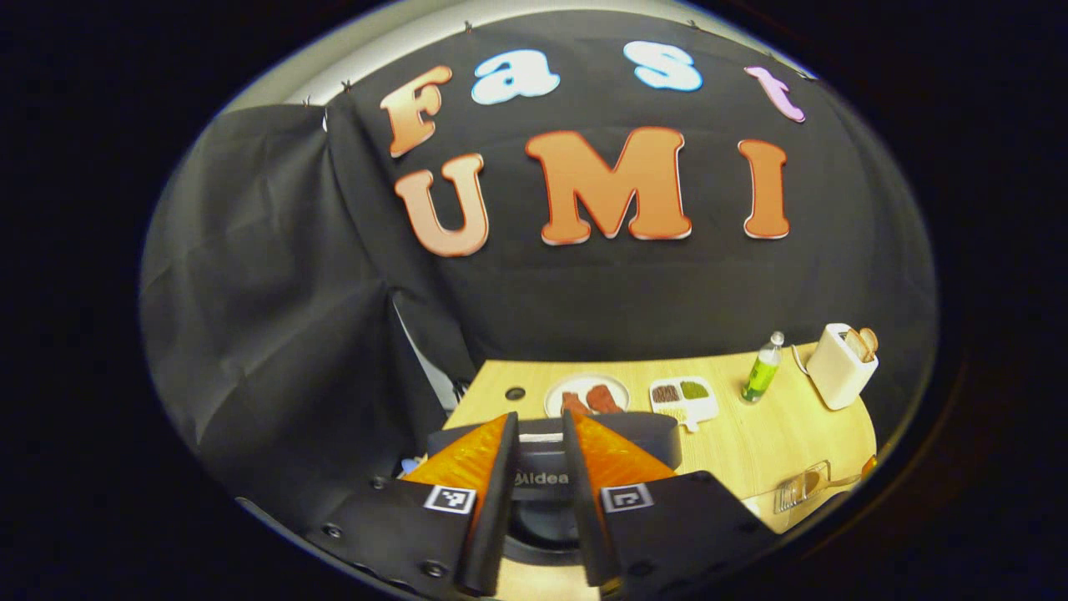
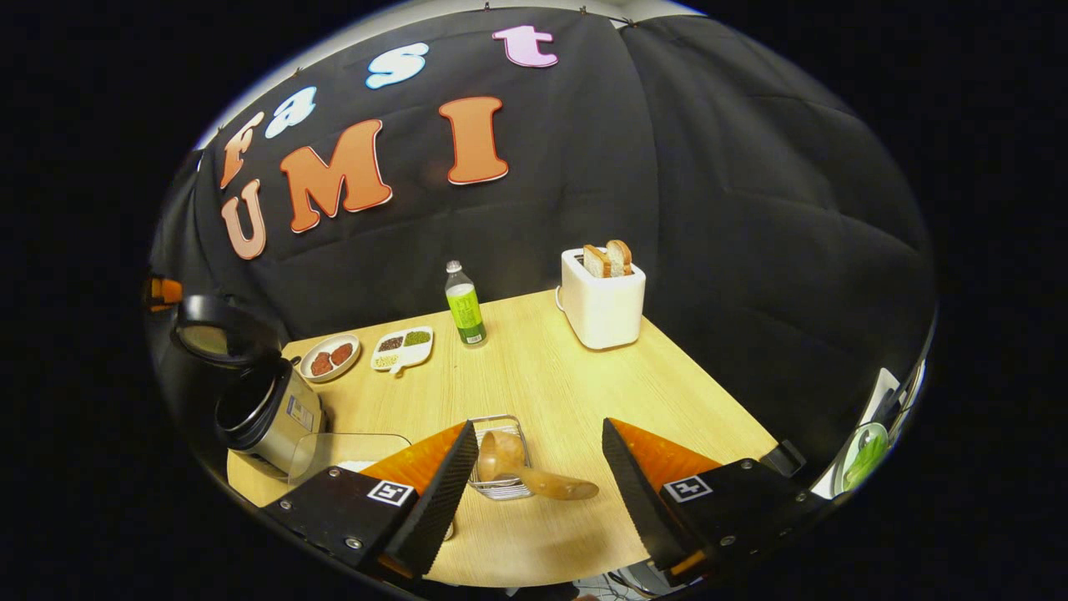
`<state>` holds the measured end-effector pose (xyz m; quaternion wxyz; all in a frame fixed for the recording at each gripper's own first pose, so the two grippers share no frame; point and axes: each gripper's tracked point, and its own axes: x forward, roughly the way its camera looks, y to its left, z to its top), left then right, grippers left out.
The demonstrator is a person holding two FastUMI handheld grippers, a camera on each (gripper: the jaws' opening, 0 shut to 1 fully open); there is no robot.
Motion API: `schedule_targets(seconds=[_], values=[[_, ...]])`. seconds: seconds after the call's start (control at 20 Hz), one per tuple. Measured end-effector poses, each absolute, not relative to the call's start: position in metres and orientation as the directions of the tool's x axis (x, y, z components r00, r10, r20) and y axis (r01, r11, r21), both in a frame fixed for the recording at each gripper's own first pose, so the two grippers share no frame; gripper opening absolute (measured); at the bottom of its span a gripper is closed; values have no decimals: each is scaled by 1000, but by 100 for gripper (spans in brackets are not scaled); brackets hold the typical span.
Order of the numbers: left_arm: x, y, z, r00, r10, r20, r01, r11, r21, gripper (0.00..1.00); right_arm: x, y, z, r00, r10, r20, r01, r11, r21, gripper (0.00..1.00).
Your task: Close the left gripper, press the button to open the rice cooker; take a wooden spoon from the chopstick holder with the right hand, scoop a spoonful of rice and pour it into the rice cooker, then put the wooden spoon back into the chopstick holder.
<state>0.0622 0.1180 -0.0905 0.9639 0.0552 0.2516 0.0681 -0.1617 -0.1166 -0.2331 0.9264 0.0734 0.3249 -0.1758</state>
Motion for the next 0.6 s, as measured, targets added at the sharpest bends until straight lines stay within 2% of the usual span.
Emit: schedule_targets(seconds=[0.1, 0.2, 0.25, 0.3, 0.45, 0.5, 0.6], values=[[60, 108, -76, 897, 136, -419, -90, 988, 128, 63, -162, -117, -238, 724, -278, -631, 371, 928, 16, 93], [56, 96, -64, 923, 113, -368, -73, 990, 121, 79, -164, -121, -245, 714, -285, -639, 379, 925, 10, 93], [54, 90, -57, 934, 103, -341, -63, 990, 126, 97, -164, -123, -249, 709, -289, -644, 386, 922, 12, 93], [52, 85, -50, 944, 91, -316, -50, 989, 136, 91, -165, -127, -255, 699, -300, -649, 399, 917, 7, 93], [48, 73, -40, 960, 71, -270, -25, 985, 172, 98, -167, -136, -273, 674, -308, -671, 429, 903, 16, 93], [46, 70, -40, 960, 69, -270, -21, 984, 175, 92, -166, -134, -277, 673, -297, -677, 439, 898, 43, 93], [47, 68, -36, 962, 67, -264, -23, 986, 167, 93, -167, -129, -289, 666, -275, -693, 456, 886, 87, 94]])
